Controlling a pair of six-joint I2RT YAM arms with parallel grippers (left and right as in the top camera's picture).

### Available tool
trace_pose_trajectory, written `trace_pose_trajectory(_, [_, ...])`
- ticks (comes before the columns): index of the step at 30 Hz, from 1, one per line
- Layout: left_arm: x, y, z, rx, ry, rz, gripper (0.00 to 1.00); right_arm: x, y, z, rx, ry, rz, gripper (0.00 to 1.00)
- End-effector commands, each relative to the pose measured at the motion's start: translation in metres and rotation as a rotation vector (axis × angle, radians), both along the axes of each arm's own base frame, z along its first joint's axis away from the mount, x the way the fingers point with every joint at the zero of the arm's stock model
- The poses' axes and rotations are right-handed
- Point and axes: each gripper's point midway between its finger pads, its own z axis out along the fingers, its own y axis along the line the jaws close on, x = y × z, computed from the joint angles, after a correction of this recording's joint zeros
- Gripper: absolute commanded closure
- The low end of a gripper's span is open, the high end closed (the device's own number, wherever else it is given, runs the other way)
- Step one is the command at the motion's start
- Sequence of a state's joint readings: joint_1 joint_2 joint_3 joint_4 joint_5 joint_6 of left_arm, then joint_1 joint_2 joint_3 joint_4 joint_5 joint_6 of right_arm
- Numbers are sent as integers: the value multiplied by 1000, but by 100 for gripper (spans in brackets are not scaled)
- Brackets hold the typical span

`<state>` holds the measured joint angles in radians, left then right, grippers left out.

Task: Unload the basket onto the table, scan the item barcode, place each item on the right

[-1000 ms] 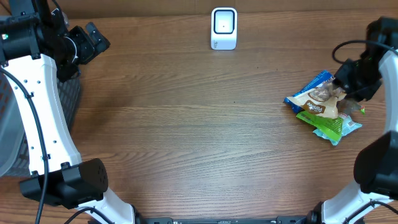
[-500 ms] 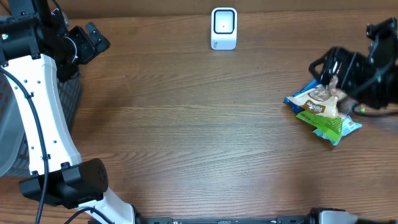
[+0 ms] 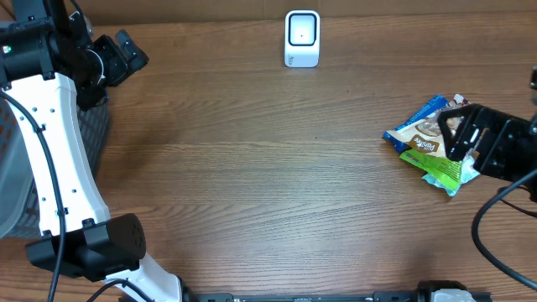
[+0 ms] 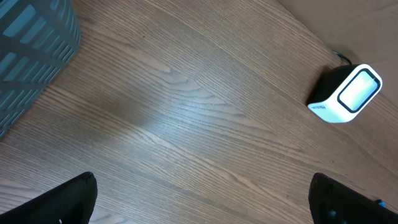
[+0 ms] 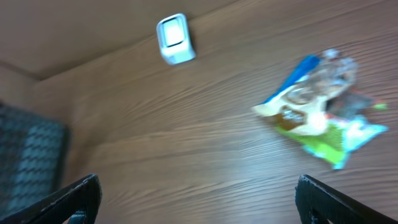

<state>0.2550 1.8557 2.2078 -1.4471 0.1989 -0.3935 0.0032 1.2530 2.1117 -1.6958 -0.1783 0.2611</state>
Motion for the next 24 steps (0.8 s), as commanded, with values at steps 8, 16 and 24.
trace_pose_trajectory(8, [2, -4, 8, -6, -23, 0, 0, 9, -39, -22, -155, -235, -171, 0])
trace_pose_trajectory(16, [2, -4, 8, -6, -23, 0, 0, 20, -39, -99, -165, -536, -173, 0])
trace_pose_trajectory(24, [2, -4, 8, -6, -23, 0, 0, 28, -20, -195, -93, -801, -96, 0])
